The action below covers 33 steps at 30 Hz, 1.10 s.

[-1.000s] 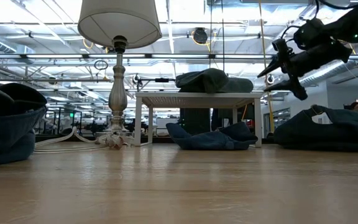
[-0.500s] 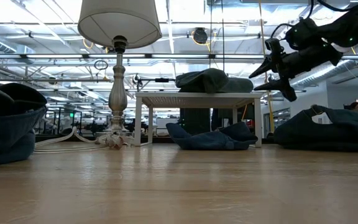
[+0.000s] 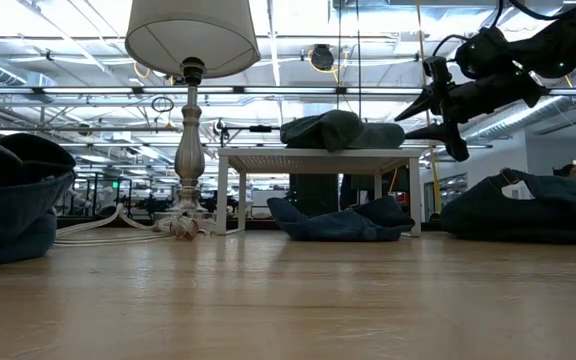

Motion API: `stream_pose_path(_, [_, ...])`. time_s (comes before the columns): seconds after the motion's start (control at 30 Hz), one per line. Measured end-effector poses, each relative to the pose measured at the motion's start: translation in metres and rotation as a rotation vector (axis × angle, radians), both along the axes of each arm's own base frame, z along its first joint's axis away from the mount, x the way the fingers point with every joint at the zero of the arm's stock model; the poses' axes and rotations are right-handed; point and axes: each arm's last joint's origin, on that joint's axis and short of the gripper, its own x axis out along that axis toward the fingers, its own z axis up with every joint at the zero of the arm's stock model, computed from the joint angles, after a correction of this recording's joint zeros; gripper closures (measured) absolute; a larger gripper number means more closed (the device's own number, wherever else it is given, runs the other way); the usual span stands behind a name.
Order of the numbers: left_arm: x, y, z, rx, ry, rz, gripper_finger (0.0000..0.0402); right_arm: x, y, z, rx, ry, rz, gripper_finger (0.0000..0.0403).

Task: Pick & Place hat
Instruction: Stack the top gray cap on the gray cap on the shelf

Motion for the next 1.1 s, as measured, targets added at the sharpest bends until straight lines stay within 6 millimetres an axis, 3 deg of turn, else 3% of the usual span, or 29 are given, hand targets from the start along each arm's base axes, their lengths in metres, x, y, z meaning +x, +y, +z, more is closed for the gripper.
stream_pose_path(0.27, [0.000,0.000,0.000,0.001,0.000,0.000,0.0247,0.001,0.001,0.001,-0.014,-0.016,0.038,0.0390])
stream_pose_path(0.63, [0.000,0.000,0.000,-0.001,0.002,-0.013,0.0247,-0.001,0.005,0.031,-0.029,-0.226,0.096,0.0399])
stream_pose_path(0.83, [0.000,-0.001,0.000,-0.003,0.003,-0.024,0.0247,-0.001,0.003,0.024,-0.031,-0.180,0.072,0.0401])
stream_pose_path(1.1, [0.000,-0.001,0.000,-0.003,0.002,-0.026,0.0247,0.002,0.000,0.039,-0.305,-0.236,0.014,0.0402])
